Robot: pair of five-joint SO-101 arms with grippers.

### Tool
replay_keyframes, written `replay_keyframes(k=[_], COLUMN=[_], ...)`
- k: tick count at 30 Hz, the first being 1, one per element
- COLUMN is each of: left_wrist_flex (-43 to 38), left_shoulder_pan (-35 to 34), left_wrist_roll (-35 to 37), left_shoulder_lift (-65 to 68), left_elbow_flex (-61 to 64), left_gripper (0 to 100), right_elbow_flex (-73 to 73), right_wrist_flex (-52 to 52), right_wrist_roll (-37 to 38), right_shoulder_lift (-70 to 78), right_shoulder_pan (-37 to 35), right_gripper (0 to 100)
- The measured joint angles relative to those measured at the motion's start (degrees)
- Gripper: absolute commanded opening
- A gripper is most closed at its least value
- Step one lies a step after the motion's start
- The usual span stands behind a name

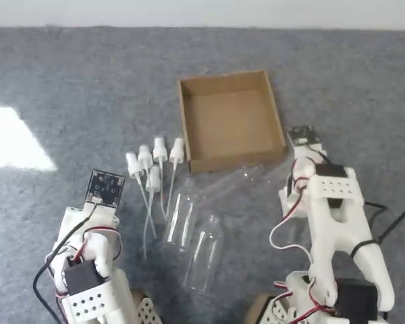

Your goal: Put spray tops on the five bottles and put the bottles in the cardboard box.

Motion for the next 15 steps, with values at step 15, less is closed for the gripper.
replay_keyframes(k=[15], left_wrist_flex=[0.0], left_shoulder_pan=[0.0], left_wrist_roll=[0.0], left_shoulder_lift=[0.0], left_elbow_flex=[0.0], left_gripper=[3], right_elbow_flex=[0.9], right_wrist_flex=[-9.8], right_wrist_roll=[43.9], right_shoulder_lift=[0.0], right_shoulder_pan=[32.8], right_gripper=[1.6])
